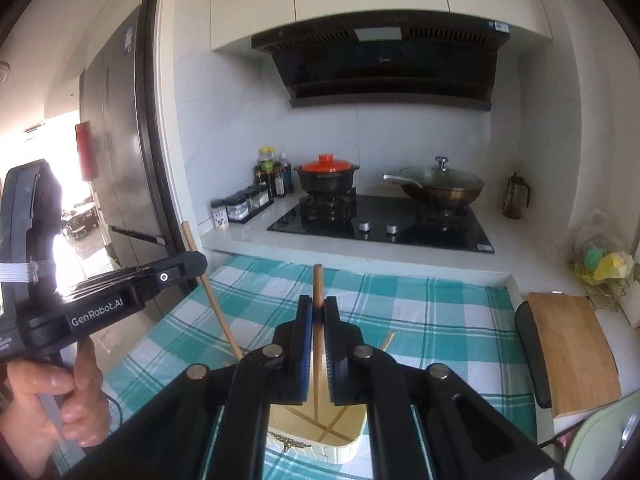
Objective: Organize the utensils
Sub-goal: 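Open the left tool over the basket while the right tool releases its chopstick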
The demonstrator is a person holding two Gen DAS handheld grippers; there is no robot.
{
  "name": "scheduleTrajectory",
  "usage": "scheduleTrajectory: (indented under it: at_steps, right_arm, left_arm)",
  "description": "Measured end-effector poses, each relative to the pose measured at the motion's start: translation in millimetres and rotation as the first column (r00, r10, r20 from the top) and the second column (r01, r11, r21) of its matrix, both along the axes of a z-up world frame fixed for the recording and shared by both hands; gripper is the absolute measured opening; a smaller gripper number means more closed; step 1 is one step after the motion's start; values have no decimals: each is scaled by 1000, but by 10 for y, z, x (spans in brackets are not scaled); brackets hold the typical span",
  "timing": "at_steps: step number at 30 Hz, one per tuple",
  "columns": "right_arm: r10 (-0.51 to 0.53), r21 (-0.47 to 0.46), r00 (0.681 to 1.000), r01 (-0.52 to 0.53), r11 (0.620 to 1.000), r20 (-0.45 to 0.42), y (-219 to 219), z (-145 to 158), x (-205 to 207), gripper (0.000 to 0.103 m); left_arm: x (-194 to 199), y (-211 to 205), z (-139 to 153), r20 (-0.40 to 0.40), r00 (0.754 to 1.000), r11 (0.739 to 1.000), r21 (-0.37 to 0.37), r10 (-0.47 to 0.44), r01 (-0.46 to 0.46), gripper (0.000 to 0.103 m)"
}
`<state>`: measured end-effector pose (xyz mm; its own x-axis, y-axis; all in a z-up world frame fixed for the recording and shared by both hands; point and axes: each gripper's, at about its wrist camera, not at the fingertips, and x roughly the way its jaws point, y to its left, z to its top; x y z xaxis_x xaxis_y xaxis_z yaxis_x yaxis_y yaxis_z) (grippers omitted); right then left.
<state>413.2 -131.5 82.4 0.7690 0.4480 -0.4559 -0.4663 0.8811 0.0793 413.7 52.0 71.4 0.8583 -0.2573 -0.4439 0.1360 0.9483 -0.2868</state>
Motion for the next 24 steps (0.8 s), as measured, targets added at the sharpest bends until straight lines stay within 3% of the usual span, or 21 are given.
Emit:
scheduleTrajectory:
  at_steps: [6,13,14,15,16,17,24]
  right_arm:
    - [33,-38,984,-40,998,-174,204,-518,510,6]
    - [45,-42,962,-58,997,-271,331,-888,879,7]
    - [44,-38,959,-57,998,-280,347,-918,924,11]
    - [40,-31,957,-51,998,-286,345,-935,960,17]
    - [34,-27,957,-43,999,-287,342,-944,997,32]
    - [27,-20,959,-35,999,-283,331,-939,1007,43]
    - [10,-6,976,-12,1000,-219,94,-777,688,44]
  left_arm:
    - [326,-75,-456,-121,993,1000,21,-1,4,4]
    - [446,-205,-663,-164,986,996,81,-16,30,8]
    - [450,-203,-673,-169,985,996,83,-13,28,11]
    - [447,-194,-678,-176,984,996,81,-10,25,27]
    - [407,-172,-669,-176,984,997,78,-2,15,45]
    - [371,-147,-654,-169,986,997,80,11,3,51]
    - [-193,17,-560,-163,987,985,169,5,23,70]
